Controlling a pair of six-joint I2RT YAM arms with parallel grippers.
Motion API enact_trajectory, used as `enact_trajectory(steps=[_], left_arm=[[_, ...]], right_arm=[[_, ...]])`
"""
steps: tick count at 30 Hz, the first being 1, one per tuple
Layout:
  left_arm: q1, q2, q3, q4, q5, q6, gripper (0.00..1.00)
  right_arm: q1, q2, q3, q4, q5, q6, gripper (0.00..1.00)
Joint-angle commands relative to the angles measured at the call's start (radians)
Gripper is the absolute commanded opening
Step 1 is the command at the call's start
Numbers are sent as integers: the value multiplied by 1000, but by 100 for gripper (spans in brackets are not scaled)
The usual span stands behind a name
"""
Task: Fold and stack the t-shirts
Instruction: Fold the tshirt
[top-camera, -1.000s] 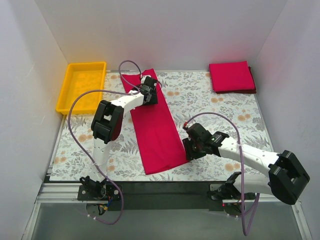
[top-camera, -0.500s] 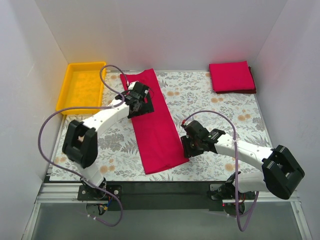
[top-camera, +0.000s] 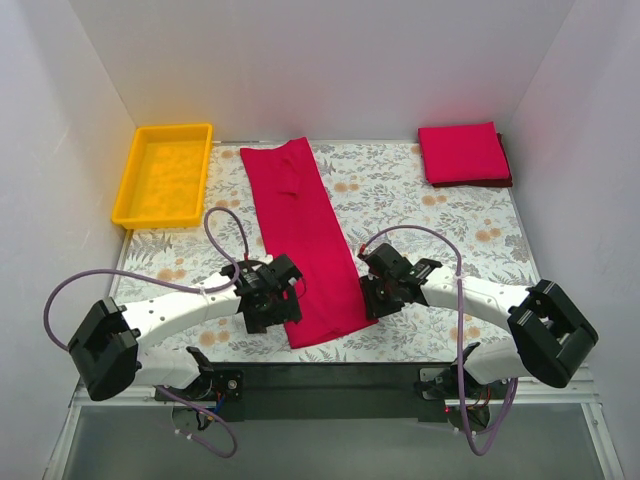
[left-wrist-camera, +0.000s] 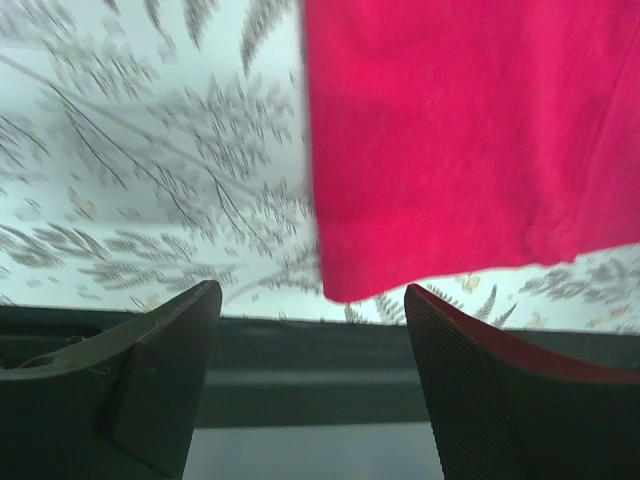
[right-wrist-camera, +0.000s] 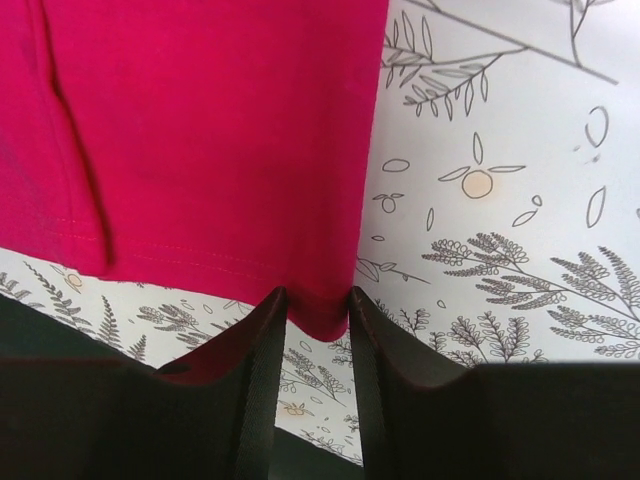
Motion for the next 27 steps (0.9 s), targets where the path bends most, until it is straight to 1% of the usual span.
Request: enact_trajectory(steps=[1,3,5,8,9,10,11,13,14,17,18,19,27], left_arm=[[-69,-12,-23,-4,63,-160,73],[-101,8,-25,4,62,-200,73],[-117,24,-26,19,54,-229,72],[-118,36,-32,30,36,-255,70],[-118,39,-34,30,30,-260,69],[-118,41,-34,30,21,-263,68],[-118,42,-35,30,19,-269,67],[-120,50,-38,25,10,-276,65],[-120,61,-40,22,7,-278,60],[-118,80,-46,24,11,-289,54],[-118,87,-46,24,11,-287,50],[-121,91,-48,25,13,-287,49],[-131,159,-52,82,43,-258,46]], right_arm=[[-3,4,-31,17,-36,12,37],[-3,2,-46,17,-43,14,36],[-3,2,-54,19,-42,13,31],[-3,1,-63,19,-31,11,19],[-3,1,-63,20,-33,9,10],[-3,-2,-63,22,-34,9,5],[-3,-4,-63,22,-36,8,1],[-3,-7,-61,23,-39,8,1],[-3,-7,-61,26,-39,8,1],[-3,-2,-58,29,-43,5,1],[-3,-1,-58,31,-48,6,1],[-3,1,-58,32,-51,6,1],[-3,13,-61,46,-69,3,1]])
